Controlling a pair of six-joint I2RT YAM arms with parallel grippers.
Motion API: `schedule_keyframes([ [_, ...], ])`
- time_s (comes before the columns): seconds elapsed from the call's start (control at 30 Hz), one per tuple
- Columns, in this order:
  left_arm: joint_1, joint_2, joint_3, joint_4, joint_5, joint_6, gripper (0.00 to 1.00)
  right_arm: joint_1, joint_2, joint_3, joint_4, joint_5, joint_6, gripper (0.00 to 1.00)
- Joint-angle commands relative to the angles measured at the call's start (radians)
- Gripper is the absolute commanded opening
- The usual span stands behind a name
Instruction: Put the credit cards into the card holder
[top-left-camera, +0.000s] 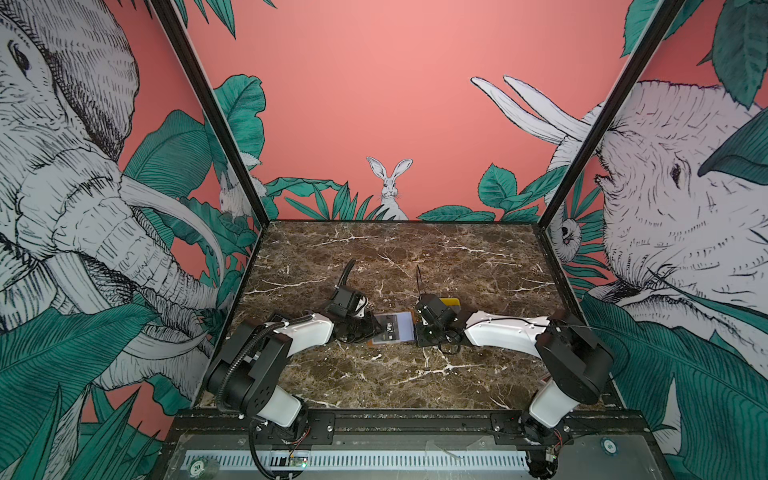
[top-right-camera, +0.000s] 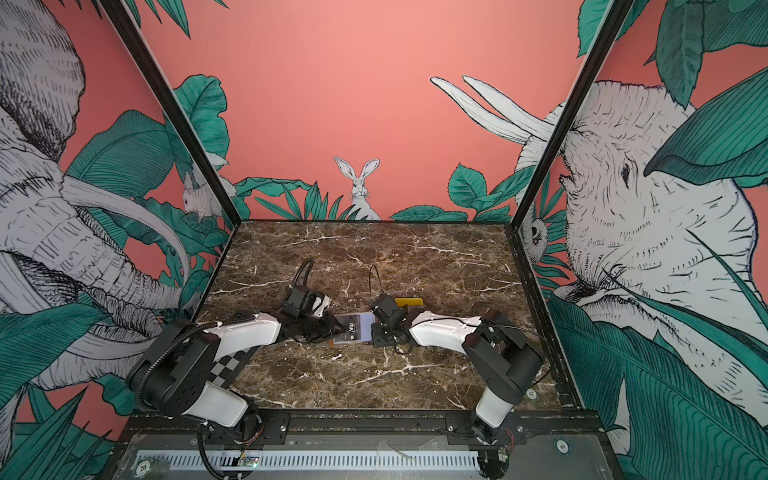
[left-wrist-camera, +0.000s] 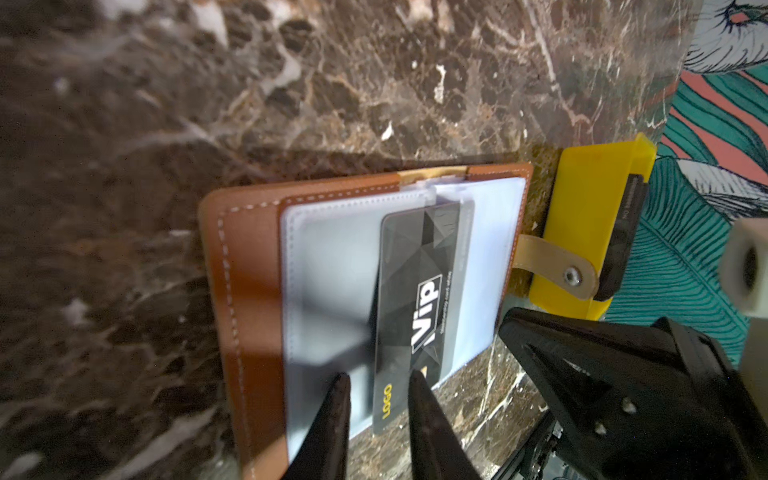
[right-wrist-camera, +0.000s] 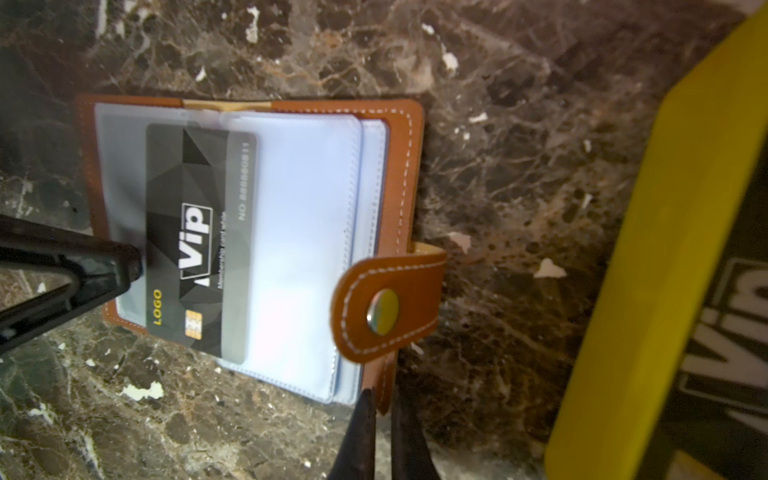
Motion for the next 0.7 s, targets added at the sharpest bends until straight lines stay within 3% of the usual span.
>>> schedule_keyframes([
  [0.0, -0.017, 0.042, -0.009, -0.021, -0.021, -0.007, 0.26, 0.003, -0.017, 0.017, -0.027, 0.026, -0.016, 0.11],
  [0.67, -0.044, 0.099, 0.017, 0.063, -0.007, -0.034, 0.25, -0.001, 0.038, 0.018, -0.003, -0.02, -0.016, 0.12],
])
